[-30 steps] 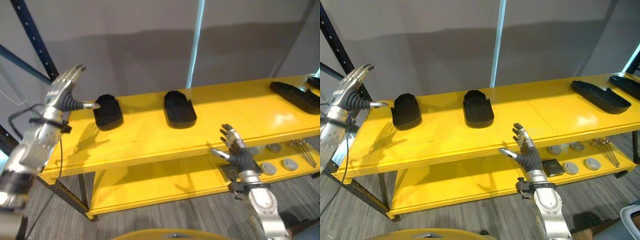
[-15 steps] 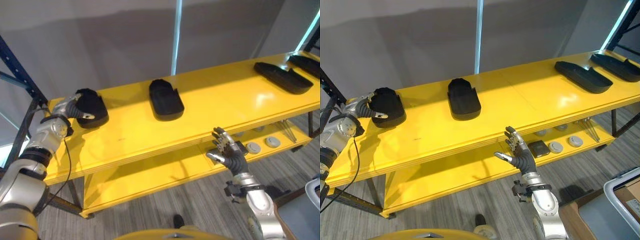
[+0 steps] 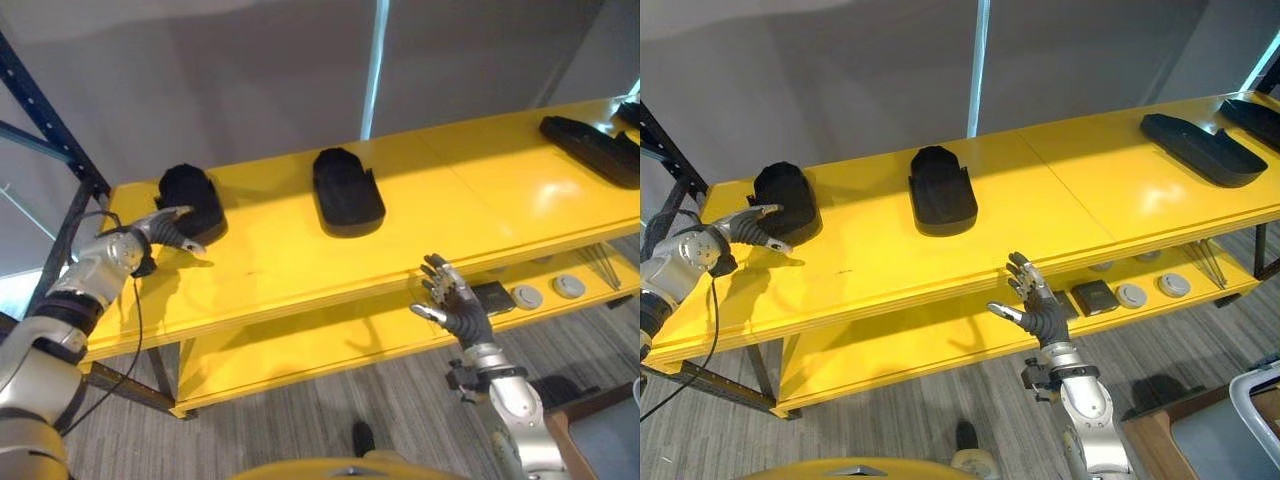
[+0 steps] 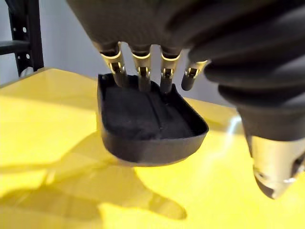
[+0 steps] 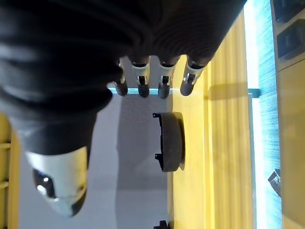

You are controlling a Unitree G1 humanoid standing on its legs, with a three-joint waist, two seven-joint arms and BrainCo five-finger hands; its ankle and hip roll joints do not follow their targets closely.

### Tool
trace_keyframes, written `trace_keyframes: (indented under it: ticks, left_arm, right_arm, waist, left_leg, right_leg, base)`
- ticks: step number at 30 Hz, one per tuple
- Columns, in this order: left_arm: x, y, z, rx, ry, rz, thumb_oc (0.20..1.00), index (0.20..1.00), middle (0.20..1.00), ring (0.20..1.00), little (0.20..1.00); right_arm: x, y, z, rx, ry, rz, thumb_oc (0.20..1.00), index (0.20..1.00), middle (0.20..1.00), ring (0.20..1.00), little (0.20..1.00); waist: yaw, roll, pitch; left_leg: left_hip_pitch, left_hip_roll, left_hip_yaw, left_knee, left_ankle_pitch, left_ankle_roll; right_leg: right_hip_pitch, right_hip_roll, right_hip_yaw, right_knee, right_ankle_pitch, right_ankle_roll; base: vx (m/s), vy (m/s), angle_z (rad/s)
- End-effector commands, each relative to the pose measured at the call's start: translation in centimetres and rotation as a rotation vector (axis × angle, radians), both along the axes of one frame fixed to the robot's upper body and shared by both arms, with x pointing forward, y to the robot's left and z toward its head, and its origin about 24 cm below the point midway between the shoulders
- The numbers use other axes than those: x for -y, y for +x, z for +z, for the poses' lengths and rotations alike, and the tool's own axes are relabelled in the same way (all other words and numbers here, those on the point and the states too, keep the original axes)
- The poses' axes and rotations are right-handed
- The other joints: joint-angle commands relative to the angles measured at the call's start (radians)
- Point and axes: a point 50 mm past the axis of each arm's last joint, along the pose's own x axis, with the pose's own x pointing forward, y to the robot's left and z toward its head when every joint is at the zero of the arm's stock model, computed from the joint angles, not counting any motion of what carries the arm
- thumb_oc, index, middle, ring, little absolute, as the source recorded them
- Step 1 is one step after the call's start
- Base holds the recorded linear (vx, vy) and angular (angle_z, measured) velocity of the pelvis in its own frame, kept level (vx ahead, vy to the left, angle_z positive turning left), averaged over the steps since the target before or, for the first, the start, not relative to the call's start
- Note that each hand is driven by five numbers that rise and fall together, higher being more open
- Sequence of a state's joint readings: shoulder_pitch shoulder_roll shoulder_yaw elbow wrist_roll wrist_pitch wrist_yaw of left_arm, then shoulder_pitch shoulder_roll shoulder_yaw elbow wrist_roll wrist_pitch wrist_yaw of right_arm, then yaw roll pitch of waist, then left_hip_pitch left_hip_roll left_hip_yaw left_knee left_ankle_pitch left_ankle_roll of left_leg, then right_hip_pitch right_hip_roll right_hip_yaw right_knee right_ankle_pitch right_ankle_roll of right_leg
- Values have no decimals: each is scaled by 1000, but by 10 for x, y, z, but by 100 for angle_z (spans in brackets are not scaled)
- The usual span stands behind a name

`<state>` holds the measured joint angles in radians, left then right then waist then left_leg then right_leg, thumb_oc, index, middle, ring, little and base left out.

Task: Move parts from the plastic box to the shelf.

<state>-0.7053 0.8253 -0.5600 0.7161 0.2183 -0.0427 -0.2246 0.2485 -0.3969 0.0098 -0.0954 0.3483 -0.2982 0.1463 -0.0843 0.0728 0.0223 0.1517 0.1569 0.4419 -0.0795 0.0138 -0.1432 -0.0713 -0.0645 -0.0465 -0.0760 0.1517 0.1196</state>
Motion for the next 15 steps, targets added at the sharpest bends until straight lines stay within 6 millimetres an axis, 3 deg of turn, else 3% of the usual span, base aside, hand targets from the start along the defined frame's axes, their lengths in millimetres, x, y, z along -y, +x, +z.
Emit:
trace_keyframes:
  ticks: [1,5,7,15]
  left_arm:
    - [8,8,22,41,-18,-45,1000,1000,1000,1000,1000]
    - [13,6,9,-2,-18,-57,1000,1000,1000,1000,1000]
    - [17,4,-6,-53,-24,-61,1000,1000,1000,1000,1000]
    - [34,-3,-9,-102,-57,-160,1000,1000,1000,1000,1000]
  right_arm:
    - [-6,8,31,160,25,46,1000,1000,1000,1000,1000]
    - [-7,8,30,159,26,53,1000,1000,1000,1000,1000]
    - [-7,8,30,154,24,57,1000,1000,1000,1000,1000]
    - [-4,6,31,157,12,52,1000,1000,1000,1000,1000]
  waist:
    - [12,24,-6]
    - [8,26,-5]
    - [6,26,-4]
    - [6,29,-7]
  left_leg:
    - [35,-19,36,119,-196,20]
    - [33,-21,34,117,-196,21]
    - [31,-22,33,117,-195,22]
    - [26,-22,26,119,-196,24]
  right_leg:
    - [-21,-39,-57,194,-214,142]
    - [-23,-39,-56,195,-213,142]
    - [-25,-41,-56,197,-214,142]
    - [-29,-42,-55,199,-213,142]
  base:
    - [0,0,0]
    - [0,0,0]
    - [0,0,0]
    - [0,0,0]
